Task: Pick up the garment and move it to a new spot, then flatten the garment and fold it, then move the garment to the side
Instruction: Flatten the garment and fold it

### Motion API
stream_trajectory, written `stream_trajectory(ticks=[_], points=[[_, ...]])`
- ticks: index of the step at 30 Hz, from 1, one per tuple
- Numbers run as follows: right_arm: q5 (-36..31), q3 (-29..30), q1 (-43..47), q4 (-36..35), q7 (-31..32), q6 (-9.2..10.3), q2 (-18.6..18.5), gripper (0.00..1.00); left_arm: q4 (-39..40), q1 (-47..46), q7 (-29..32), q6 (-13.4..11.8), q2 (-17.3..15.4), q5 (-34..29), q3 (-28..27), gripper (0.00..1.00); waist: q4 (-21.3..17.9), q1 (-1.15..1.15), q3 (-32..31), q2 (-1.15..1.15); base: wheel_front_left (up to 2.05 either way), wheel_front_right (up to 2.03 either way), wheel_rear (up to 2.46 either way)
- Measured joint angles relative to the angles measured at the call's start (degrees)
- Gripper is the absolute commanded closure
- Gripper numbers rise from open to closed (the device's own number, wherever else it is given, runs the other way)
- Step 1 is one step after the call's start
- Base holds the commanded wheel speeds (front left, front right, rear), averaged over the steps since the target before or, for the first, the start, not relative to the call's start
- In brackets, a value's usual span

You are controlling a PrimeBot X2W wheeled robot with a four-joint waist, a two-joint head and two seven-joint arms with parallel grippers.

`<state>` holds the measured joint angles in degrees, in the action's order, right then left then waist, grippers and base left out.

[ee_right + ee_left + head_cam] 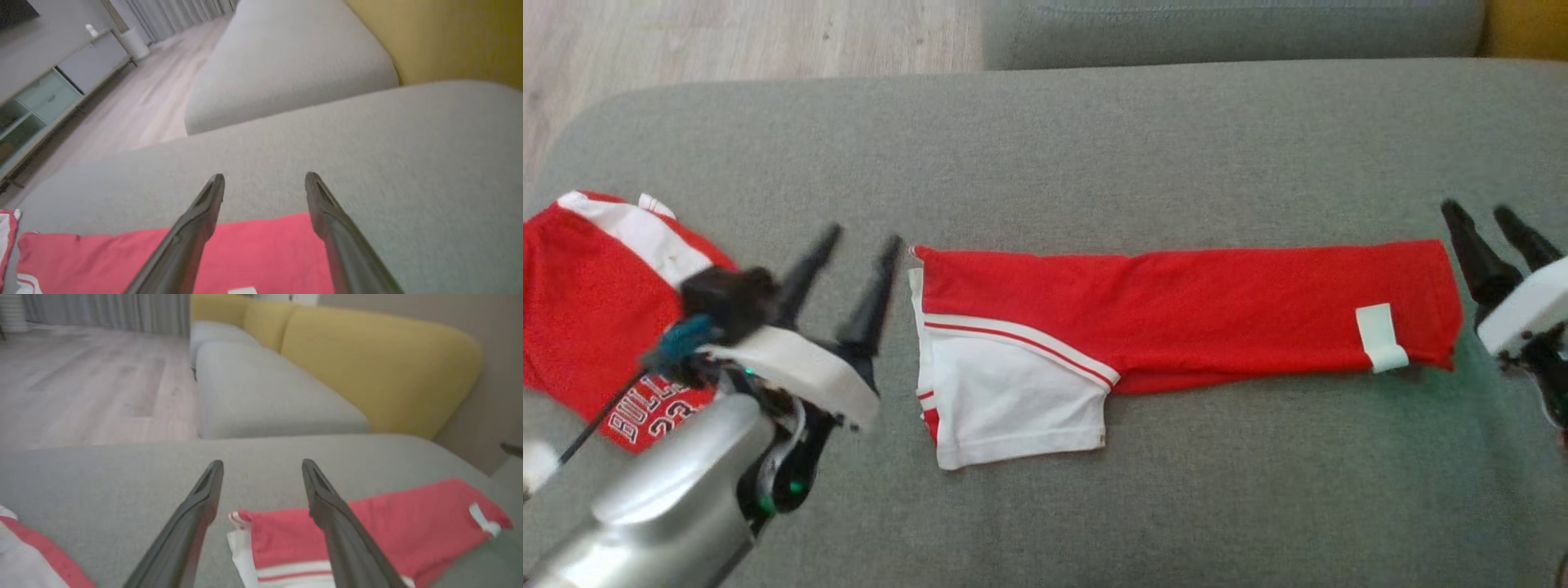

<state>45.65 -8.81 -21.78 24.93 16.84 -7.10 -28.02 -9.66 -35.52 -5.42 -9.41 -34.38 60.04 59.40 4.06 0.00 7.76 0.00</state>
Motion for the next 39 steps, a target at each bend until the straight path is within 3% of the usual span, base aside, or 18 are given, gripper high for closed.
stream_trajectory(ticks=[3,6,10,14,18,22,26,33,39], points=[[-3.43,0.63,0.18,-3.97,-6.87,0.0,2.24,0.0,-0.96,2.74,-8.16,-1.54,2.89,2.65,-7.71,0.0,-0.24,0.0,-1.12,0.0,0.0,0.0,0.0],[-8.76,0.68,1.13,-6.55,-13.71,0.0,3.41,0.0,-1.2,5.95,-8.86,-2.4,5.44,1.12,-14.38,0.0,-0.24,0.0,-1.83,0.0,0.0,0.0,0.0],[-15.74,1.1,4.55,-8.76,-21.53,0.0,6.79,0.0,1.78,12.47,-9.13,-0.42,12.07,-7.58,-28.24,0.0,-0.05,0.0,-2.68,0.0,0.0,0.0,0.0],[-20.31,2.35,8.64,-8.46,-25.3,0.0,11.59,0.0,1.16,20.82,-9.28,1.31,16.48,-18.49,-33.82,0.0,-0.26,0.0,-3.61,0.0,0.0,0.0,0.0],[-24.65,4.42,10.94,-6.86,-27.53,0.0,15.59,0.0,-0.36,27.31,-9.28,3.93,21.32,-24.43,-38.44,0.0,-0.73,-0.01,-4.33,0.0,0.0,0.0,0.0],[-26.74,5.37,11.68,-5.79,-28.27,0.0,18.09,0.0,-1.69,29.25,-9.28,7.04,24.71,-29.04,-41.83,0.0,-0.91,-0.01,-4.67,0.0,0.0,0.0,0.0],[-28.09,7.24,11.72,-4.57,-27.78,0.0,18.28,0.0,-2.89,29.32,-9.28,9.8,26.82,-32.06,-44.64,0.0,-0.79,0.0,-4.21,0.0,0.0,0.0,0.0],[-34.72,21.9,8.36,4.09,-21.35,0.0,21.01,0.0,-4.7,28.49,-9.28,13.57,28.96,-35.82,-46.14,0.0,-0.23,0.0,-1.6,0.0,0.0,0.0,0.0],[-41.47,28.85,3.28,8.34,-17.68,0.0,24.79,0.0,-5.41,26.71,-9.28,15.06,29.92,-37.09,-46.99,0.0,0.24,0.01,1.46,0.0,0.0,0.0,0.0]])
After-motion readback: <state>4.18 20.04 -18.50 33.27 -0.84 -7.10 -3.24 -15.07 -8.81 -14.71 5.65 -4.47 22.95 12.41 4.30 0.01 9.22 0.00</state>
